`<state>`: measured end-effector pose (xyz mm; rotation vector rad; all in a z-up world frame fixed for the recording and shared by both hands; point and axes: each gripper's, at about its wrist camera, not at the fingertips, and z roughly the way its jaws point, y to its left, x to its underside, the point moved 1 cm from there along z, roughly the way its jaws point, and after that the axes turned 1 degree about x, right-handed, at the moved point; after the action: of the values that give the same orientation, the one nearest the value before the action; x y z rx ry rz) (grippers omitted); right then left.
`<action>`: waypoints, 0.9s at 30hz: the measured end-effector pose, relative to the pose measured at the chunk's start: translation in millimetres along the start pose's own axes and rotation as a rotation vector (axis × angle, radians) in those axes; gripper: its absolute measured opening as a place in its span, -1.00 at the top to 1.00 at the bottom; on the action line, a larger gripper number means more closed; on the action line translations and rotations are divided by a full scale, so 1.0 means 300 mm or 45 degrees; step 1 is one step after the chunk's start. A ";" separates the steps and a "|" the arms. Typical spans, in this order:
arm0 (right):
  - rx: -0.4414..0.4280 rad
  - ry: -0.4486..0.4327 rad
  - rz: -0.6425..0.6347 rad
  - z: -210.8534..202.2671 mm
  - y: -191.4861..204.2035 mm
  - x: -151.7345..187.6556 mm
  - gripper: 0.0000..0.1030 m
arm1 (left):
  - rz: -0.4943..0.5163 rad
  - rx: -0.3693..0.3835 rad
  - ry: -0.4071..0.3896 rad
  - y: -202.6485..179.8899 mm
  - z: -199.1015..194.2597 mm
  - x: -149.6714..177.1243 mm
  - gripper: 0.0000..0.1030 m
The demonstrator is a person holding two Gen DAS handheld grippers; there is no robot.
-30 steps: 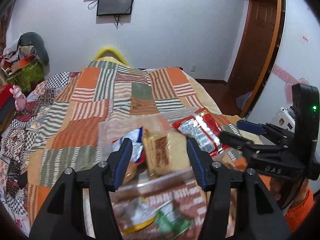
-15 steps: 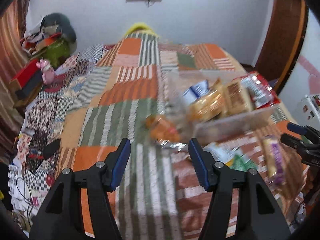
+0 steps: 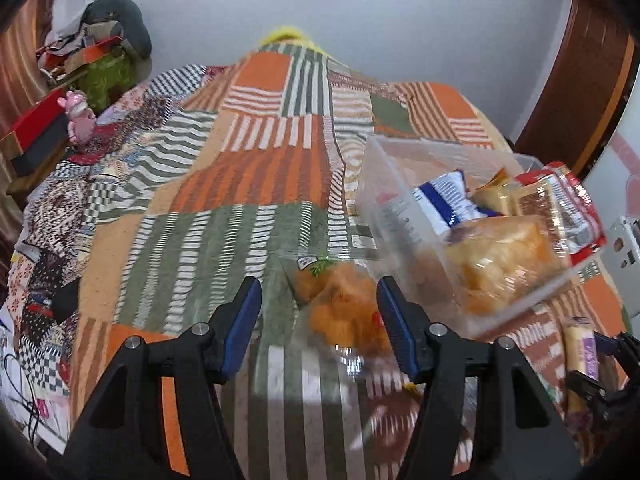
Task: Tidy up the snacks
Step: 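Grasp the orange pastry bag with left tool while right tool grasps purple cake bar, then carry the pastry bag into the box with left tool while right tool drops the cake bar in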
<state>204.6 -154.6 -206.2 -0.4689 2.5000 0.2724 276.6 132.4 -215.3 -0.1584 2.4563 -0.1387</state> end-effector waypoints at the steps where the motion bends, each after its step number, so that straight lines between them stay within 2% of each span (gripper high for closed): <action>1: -0.002 0.000 -0.001 -0.003 -0.003 -0.001 -0.41 | 0.003 0.029 0.022 0.000 0.029 0.000 -0.10; 6: 0.003 -0.005 -0.007 -0.013 -0.017 0.007 -0.33 | -0.021 0.107 0.096 0.022 0.115 0.020 -0.16; 9: 0.000 -0.012 0.003 -0.014 -0.019 0.013 -0.25 | -0.020 0.117 0.087 0.014 0.122 0.029 -0.16; 11: -0.004 -0.013 0.005 -0.012 -0.017 0.015 -0.18 | -0.015 0.116 0.084 0.006 0.127 0.030 -0.09; 12: -0.013 -0.013 0.004 -0.013 -0.015 0.017 -0.15 | -0.013 0.130 0.089 0.000 0.126 0.034 0.03; 13: -0.040 -0.008 0.002 -0.015 -0.012 0.019 -0.04 | -0.003 0.136 0.098 -0.007 0.122 0.041 0.04; 15: -0.063 -0.004 0.001 -0.016 -0.005 0.020 0.08 | 0.036 0.105 0.080 -0.024 0.112 0.052 0.07; 18: -0.075 -0.005 -0.001 -0.022 -0.004 0.027 0.24 | 0.025 0.100 0.077 -0.019 0.081 0.077 0.10; 22: -0.073 -0.019 0.023 -0.032 -0.007 0.035 0.28 | 0.031 0.042 0.063 -0.005 0.010 0.118 0.17; 27: -0.069 -0.048 0.045 -0.054 -0.020 0.031 0.32 | -0.001 0.015 0.033 0.026 -0.076 0.143 0.21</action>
<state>191.5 -167.4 -199.0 -0.4378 2.4712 0.3607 228.6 135.1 -225.1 -0.1535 2.4810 -0.1563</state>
